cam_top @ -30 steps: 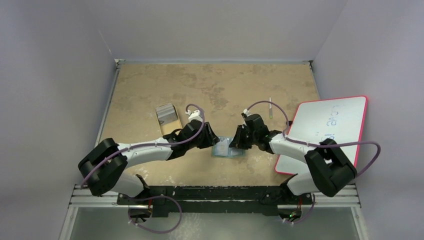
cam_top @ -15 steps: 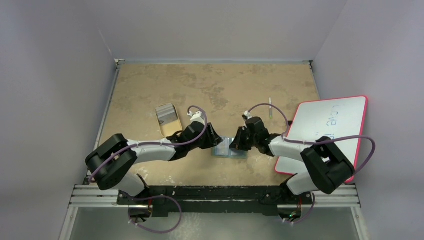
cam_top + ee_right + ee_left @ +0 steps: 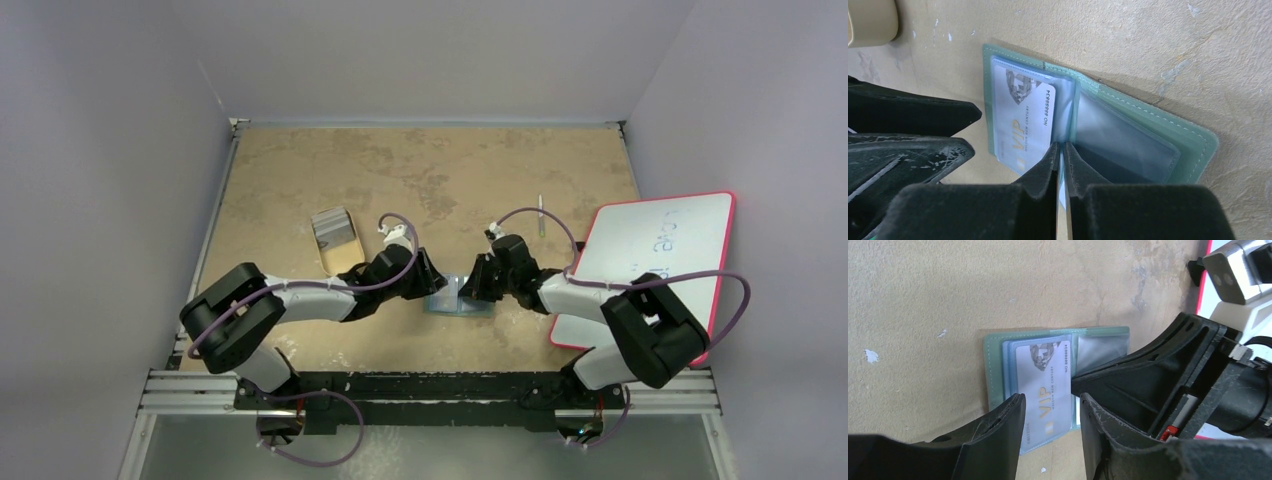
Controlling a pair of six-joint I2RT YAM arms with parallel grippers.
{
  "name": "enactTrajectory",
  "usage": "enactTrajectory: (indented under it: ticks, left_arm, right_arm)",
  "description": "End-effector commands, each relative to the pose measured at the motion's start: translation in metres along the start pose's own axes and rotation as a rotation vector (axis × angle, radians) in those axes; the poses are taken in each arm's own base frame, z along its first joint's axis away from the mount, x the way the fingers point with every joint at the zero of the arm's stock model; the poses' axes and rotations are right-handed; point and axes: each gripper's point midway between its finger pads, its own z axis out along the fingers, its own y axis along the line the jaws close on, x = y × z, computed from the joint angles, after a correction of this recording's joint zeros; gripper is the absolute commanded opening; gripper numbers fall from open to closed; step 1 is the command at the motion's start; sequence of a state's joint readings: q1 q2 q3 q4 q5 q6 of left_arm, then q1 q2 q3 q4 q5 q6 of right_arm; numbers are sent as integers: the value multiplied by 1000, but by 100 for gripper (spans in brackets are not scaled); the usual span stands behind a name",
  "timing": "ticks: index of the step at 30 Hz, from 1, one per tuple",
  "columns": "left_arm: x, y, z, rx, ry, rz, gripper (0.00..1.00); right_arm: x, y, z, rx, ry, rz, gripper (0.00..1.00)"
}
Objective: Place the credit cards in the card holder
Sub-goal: Insert the credit card into the card holder.
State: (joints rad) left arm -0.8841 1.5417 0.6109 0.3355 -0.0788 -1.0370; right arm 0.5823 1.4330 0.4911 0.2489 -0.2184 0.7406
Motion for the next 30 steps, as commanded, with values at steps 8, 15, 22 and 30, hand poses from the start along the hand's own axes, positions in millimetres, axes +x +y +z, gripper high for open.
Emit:
enactTrajectory:
  ticks: [8,15,22,30]
  left_arm:
    - [1,4,13,-1,-4,3,44]
    - [2,-2,14,27,1,-8,44]
    - [-6,-31,2,138,-7,-65,44]
    - [-10,-44,-9,198,-17,-93,41]
  right_arm:
    - [12,-16,0,54,24,3,8]
    - [11,-16,2,53,26,1,8]
    - [12,-17,3,54,30,-2,8]
    - [12,-17,4,52,32,-3,8]
